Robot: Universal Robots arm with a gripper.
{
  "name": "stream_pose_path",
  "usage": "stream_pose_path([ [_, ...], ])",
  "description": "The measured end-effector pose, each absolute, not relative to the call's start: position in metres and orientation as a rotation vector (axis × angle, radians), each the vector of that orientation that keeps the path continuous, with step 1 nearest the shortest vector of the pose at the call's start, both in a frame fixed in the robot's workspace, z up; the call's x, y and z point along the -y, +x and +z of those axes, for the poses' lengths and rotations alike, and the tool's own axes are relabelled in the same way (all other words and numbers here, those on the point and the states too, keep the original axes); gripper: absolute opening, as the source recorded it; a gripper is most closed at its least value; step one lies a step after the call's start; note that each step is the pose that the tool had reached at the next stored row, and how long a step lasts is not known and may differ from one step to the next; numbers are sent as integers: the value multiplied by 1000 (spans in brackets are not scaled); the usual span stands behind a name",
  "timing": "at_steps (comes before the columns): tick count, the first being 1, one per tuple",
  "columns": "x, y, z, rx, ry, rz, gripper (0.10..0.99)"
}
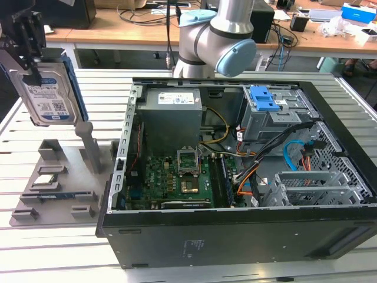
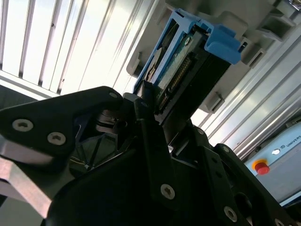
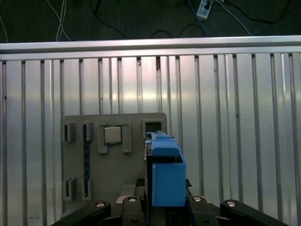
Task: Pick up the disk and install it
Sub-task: 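Pick up the disk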
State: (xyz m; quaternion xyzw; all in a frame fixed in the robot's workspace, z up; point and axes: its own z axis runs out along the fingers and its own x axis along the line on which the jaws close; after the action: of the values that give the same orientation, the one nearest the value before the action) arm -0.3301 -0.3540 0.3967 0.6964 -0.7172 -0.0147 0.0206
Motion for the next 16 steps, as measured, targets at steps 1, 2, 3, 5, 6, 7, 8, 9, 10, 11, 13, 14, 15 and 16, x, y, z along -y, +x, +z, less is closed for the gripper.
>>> stream_pose_path([
  [1,354,-330,398,2224,2159,-46,361],
  [2,354,-330,399,2224,2159,-46,361],
  [3,354,-330,400,2224,2159,-46,361],
  [5,354,-329,403,2224,2159,-46,361],
  [6,354,-329,404,2224,2159,-46,361],
  [7,354,-329,405,2224,2159,-46,361],
  [8,354,-329,406,2224,2159,-46,361],
  [9,354,-329,407,2224,2159,-46,361],
  [10,354,-328,409,2224,2159,-46,361],
  [11,354,-328,410,2224,2159,-47,361],
  [13,354,-328,413,2223,2159,-47,361],
  [14,354,-328,414,2223,2159,-47,361],
  [15,354,-328,416,2223,2159,-47,361],
  [16,354,-327,418,2223,2159,-47,361],
])
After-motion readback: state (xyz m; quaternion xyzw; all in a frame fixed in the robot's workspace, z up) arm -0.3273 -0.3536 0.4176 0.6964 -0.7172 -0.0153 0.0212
